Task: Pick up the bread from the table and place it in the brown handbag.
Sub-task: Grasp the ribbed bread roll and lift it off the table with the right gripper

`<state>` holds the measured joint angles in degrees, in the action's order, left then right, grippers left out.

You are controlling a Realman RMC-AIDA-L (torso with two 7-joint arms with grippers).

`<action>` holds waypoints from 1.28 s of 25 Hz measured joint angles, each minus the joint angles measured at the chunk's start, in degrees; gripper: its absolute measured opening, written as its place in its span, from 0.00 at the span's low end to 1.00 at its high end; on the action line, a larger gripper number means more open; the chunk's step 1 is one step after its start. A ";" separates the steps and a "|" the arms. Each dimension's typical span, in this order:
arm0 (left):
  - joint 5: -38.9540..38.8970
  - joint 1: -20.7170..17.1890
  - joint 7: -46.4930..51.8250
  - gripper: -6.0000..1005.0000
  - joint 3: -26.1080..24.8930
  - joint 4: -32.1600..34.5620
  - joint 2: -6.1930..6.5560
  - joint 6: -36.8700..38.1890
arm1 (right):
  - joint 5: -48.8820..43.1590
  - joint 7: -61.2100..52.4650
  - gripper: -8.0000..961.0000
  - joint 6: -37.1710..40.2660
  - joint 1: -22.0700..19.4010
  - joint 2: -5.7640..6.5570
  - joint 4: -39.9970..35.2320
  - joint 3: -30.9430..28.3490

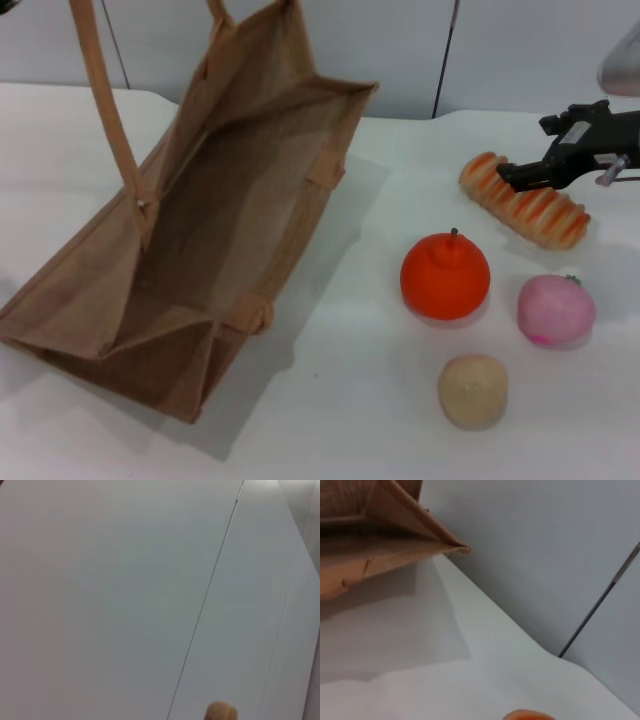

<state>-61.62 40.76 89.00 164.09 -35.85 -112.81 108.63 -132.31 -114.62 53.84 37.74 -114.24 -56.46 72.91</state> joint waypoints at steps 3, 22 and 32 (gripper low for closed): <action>0.01 0.02 -0.02 0.13 0.00 0.00 -0.13 0.01 | -1.98 1.30 0.92 0.77 3.55 -0.21 5.83 -2.75; 0.01 0.64 -0.05 0.14 0.00 0.05 -0.32 0.01 | -12.00 -2.63 0.92 -6.95 12.73 0.86 23.82 -2.74; 0.01 0.84 -0.05 0.14 0.00 0.09 -0.39 0.01 | -15.77 -3.51 0.91 -7.73 15.73 0.98 29.07 -2.59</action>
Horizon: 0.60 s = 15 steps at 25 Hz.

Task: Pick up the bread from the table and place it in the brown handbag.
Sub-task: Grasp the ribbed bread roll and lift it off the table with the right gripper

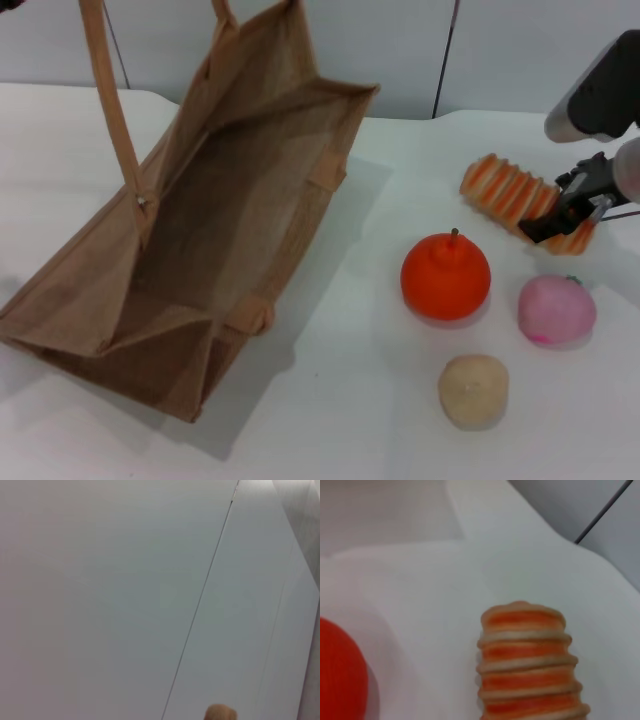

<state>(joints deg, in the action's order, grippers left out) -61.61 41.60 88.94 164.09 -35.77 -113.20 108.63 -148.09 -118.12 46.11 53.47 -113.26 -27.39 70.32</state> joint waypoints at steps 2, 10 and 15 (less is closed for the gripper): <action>0.00 0.04 0.00 0.14 0.00 0.00 0.00 0.00 | -0.69 -0.47 0.90 -0.11 0.23 -0.18 0.33 0.07; 0.00 0.04 -0.08 0.14 0.00 0.00 -0.09 0.00 | -0.78 -0.75 0.81 -0.14 0.32 -0.37 -0.10 -0.35; 0.00 -0.15 -0.25 0.14 -0.09 0.03 -0.10 0.00 | -0.73 -0.79 0.71 -0.38 0.31 -0.38 -0.33 -0.78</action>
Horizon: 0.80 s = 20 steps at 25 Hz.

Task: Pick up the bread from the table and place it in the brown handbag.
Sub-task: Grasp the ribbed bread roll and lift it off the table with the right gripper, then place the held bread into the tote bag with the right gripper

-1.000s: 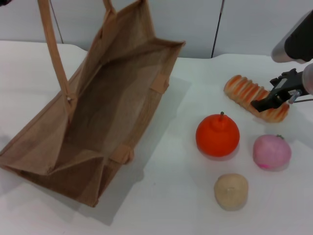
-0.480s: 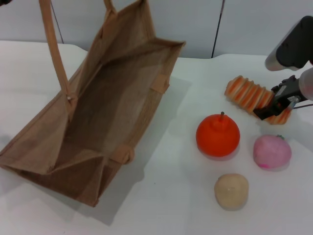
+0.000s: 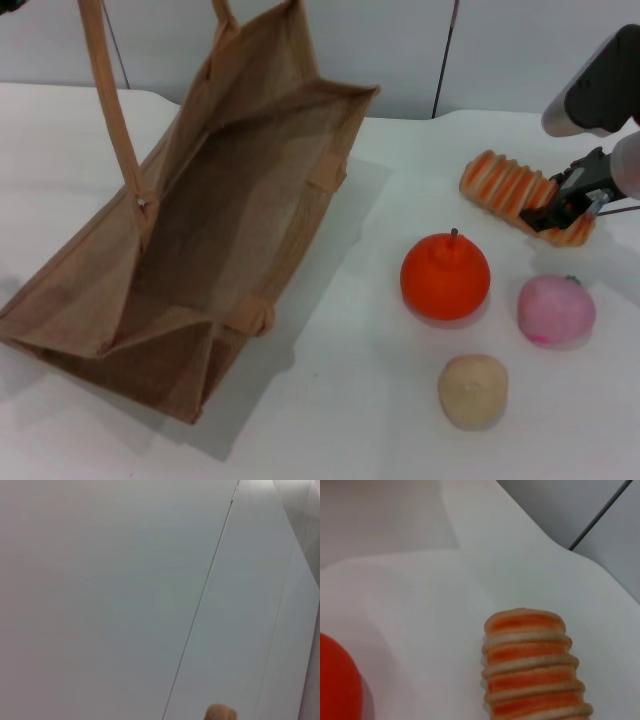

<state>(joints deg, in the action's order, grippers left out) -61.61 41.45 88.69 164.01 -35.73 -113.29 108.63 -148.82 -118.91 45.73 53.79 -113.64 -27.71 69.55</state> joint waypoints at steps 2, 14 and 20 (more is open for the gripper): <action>0.00 -0.05 0.00 0.14 -0.01 0.01 0.00 0.00 | 0.01 0.00 0.70 -0.20 -0.17 0.00 -0.36 -0.01; 0.99 0.00 -0.13 0.14 0.02 0.21 0.14 -1.39 | 2.05 0.55 0.61 1.20 -10.43 -2.24 -21.08 -2.62; 2.22 0.25 -1.27 0.14 0.08 2.55 0.98 -2.41 | 9.80 1.21 0.54 7.04 -17.76 -2.25 -36.54 10.49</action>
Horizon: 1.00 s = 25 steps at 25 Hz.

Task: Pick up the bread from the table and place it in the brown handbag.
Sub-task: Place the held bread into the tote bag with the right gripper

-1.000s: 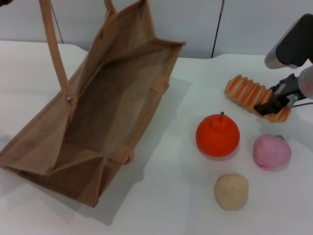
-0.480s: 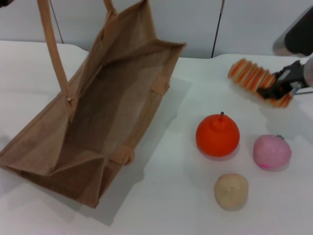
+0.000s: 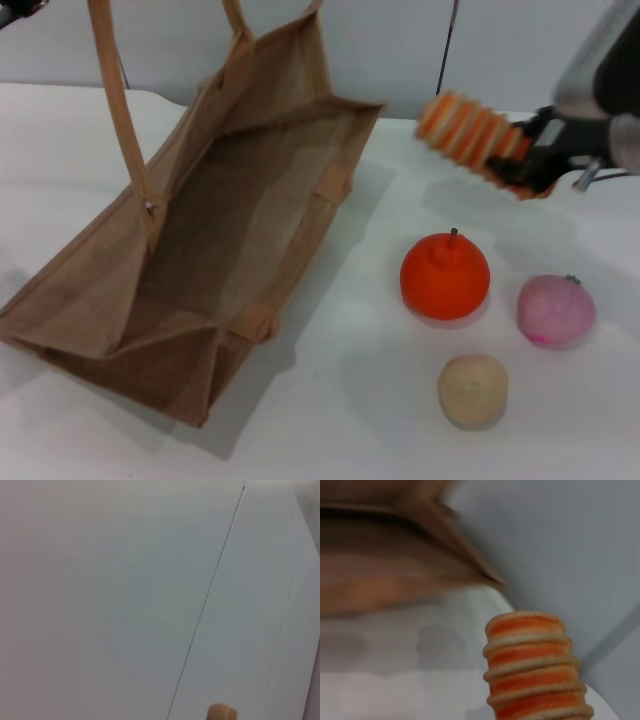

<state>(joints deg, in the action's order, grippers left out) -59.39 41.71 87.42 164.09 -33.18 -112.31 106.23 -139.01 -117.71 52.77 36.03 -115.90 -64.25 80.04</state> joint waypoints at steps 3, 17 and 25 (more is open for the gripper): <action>0.03 0.23 -0.09 0.14 0.00 0.39 0.26 -0.05 | 0.80 -0.97 0.51 1.16 -2.62 -0.02 -6.96 7.11; 0.15 3.39 2.43 0.15 0.00 0.40 0.57 2.00 | -1.58 -7.64 0.42 -3.24 -0.17 -0.12 -17.41 31.10; 3.01 7.33 2.67 0.15 0.00 0.53 -0.28 2.39 | -17.65 -20.27 0.37 -8.09 1.99 -0.37 -20.41 42.70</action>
<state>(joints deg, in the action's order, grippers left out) -56.37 49.04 90.08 164.09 -32.65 -112.59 108.61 -156.67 -137.98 44.68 38.02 -116.26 -84.66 122.74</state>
